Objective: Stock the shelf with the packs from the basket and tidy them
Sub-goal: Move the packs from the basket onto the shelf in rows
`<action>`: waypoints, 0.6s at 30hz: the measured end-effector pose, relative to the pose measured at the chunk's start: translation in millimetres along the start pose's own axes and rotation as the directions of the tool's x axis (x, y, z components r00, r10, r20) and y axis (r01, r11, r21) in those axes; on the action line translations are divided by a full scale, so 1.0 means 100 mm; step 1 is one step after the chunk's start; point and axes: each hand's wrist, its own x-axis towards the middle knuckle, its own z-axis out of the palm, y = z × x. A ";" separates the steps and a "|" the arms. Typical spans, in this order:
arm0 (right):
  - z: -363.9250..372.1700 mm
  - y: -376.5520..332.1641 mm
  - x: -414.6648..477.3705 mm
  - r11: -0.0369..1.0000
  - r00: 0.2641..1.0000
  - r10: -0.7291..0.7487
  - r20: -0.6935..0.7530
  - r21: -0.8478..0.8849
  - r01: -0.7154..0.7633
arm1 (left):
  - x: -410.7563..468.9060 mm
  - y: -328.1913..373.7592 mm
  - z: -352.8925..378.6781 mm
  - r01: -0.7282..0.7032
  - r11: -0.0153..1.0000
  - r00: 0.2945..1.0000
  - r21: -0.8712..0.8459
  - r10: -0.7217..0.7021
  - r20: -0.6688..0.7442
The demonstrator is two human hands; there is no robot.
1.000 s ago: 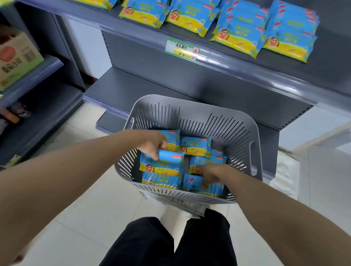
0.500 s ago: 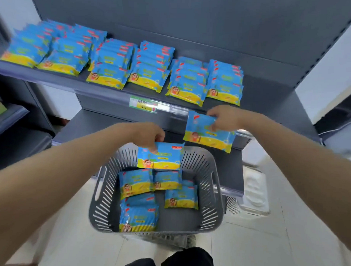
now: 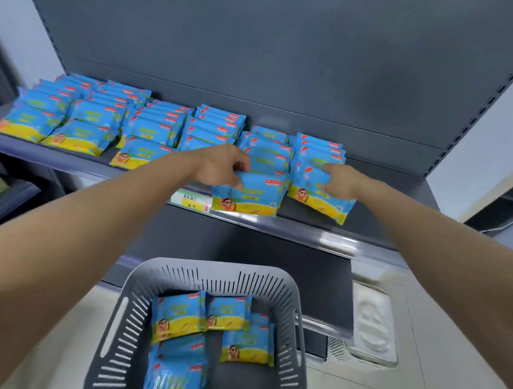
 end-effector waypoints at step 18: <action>0.09 0.15 0.64 0.992 0.989 -0.023 -0.145 -0.127 0.004 | 0.68 0.00 0.06 0.099 0.995 0.995 0.006 -0.098 -0.034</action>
